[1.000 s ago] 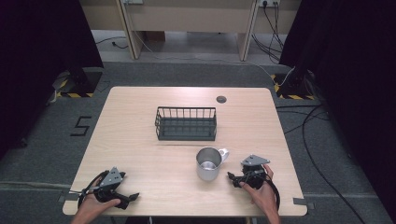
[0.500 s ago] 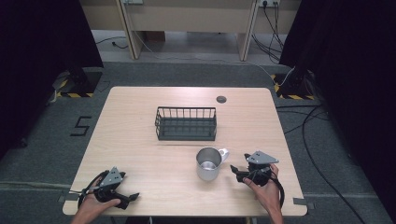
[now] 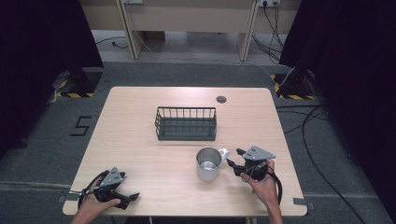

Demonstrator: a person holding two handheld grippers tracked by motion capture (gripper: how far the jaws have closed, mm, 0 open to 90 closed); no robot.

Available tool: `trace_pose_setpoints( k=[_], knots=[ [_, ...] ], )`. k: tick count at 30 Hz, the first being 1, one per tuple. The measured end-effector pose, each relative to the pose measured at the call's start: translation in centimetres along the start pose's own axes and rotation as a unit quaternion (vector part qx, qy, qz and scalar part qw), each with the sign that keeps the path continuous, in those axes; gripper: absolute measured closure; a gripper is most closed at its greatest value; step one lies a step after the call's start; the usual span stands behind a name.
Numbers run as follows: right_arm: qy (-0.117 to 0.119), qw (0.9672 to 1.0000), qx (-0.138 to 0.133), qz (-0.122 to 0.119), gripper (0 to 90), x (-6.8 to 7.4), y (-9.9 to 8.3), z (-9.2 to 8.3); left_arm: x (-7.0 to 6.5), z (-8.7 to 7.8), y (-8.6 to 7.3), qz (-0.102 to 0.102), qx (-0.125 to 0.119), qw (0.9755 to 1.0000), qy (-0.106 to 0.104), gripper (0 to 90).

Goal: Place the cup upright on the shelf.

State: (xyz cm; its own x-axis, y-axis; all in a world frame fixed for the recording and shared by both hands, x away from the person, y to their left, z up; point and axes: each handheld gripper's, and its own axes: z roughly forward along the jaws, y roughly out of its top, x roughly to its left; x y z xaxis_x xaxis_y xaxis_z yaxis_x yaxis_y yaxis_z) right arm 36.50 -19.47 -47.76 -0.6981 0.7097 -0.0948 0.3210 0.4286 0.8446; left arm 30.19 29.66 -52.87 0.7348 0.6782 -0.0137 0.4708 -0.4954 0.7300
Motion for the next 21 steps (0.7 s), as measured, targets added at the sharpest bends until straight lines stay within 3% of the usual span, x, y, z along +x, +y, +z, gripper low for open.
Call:
trace_pose_setpoints(
  k=[8,14,21],
  knots=[
    [0.013,0.9996,0.001,-0.027,49.9,-0.1,0.8,1.6,0.0,0.0,0.0,-0.001,0.0,1.0,0.001,0.0],
    [0.02,0.9993,-0.007,-0.03,54.0,-0.1,1.1,2.3,0.0,0.0,0.0,-0.001,0.0,1.0,0.001,0.0],
    [0.018,0.9985,-0.011,-0.05,65.6,-0.1,1.1,2.6,0.0,0.0,0.0,-0.001,0.0,1.0,0.001,0.0]
  ],
)
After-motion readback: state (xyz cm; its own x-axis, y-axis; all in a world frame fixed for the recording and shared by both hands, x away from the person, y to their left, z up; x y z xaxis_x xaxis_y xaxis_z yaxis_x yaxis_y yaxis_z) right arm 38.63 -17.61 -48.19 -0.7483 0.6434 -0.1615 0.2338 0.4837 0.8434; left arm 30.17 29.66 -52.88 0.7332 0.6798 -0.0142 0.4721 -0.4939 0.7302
